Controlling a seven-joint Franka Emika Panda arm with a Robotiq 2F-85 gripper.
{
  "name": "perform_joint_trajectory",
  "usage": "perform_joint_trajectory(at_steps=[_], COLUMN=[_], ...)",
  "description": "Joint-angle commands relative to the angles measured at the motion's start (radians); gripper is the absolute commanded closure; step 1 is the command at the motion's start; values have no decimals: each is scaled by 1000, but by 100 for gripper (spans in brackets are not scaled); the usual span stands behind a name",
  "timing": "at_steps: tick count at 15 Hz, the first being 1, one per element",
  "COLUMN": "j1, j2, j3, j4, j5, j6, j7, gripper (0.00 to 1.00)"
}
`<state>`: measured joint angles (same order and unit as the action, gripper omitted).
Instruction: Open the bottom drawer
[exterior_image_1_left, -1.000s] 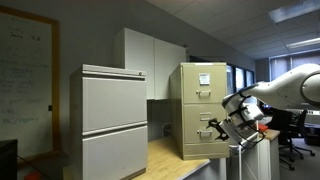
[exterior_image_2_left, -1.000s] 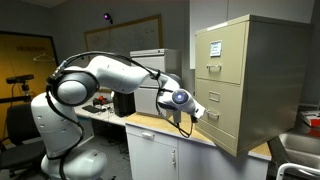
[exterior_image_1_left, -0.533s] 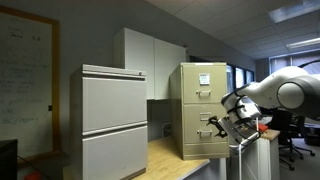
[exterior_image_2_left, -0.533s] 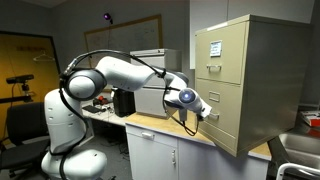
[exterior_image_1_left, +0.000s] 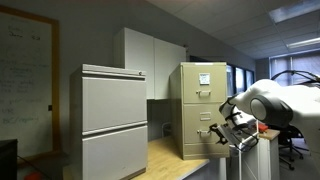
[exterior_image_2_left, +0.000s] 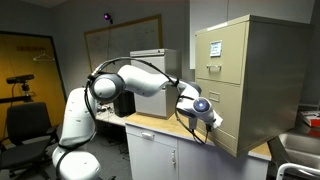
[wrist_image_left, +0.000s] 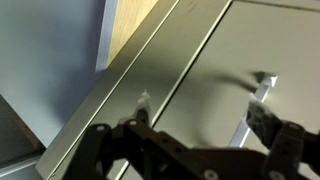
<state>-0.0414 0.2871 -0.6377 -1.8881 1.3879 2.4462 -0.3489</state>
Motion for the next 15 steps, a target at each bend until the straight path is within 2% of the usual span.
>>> perform_joint_trajectory(at_steps=[1, 3, 7, 15], j1=[-179, -247, -322, -359], j2=[56, 55, 47, 33], j3=[132, 187, 249, 299], j4=[101, 115, 142, 184], j5=[-11, -7, 20, 82], j6=[-5, 4, 1, -4], j7=[77, 88, 97, 80], gripper=[0, 0, 0, 0])
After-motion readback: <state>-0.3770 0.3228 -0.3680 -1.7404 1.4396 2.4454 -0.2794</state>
